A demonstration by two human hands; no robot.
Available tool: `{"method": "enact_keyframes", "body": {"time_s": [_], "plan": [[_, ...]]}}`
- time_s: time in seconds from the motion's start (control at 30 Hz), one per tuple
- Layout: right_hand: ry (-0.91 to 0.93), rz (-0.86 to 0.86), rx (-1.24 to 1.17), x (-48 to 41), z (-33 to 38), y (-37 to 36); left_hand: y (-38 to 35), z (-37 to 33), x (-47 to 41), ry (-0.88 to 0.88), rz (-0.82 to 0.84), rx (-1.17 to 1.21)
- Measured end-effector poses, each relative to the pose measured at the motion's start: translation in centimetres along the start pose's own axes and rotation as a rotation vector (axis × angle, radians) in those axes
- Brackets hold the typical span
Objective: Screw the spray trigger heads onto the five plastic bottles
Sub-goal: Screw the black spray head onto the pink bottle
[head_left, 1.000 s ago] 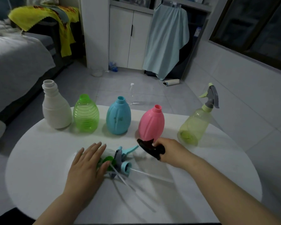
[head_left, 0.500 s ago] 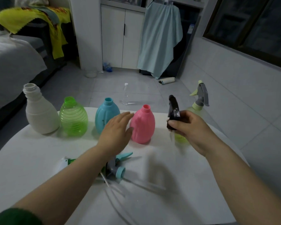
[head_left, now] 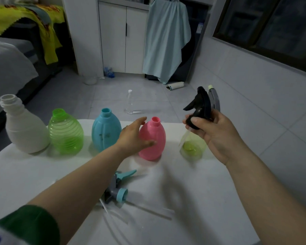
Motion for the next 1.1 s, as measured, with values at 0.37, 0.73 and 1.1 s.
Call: {"method": "enact_keyframes", "body": {"time_s": [0.37, 0.73, 1.1], "plan": [[0.150, -0.080, -0.065, -0.1, 3.7, 1.6, -1.7, -1.2, 0.7, -0.064, 0.155, 0.149], [0.223, 0.047, -0.185, -0.1, 5.3, -2.9, -0.6, -0.1, 4.1, -0.078, 0.162, 0.214], [0.162, 0.129, 0.064, -1.1, 1.8, -4.3, -0.6, 0.4, 4.0, -0.061, 0.135, 0.256]]}}
Point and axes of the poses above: each hand's wrist, its own x-axis away from the middle knuckle, its own y-axis out of the back of the hand, z = x × y, the point moved 6 cm from there along -x, towards the middle knuckle, and after that the axes turned 7 degrees about -z, right-handed, at the moved point
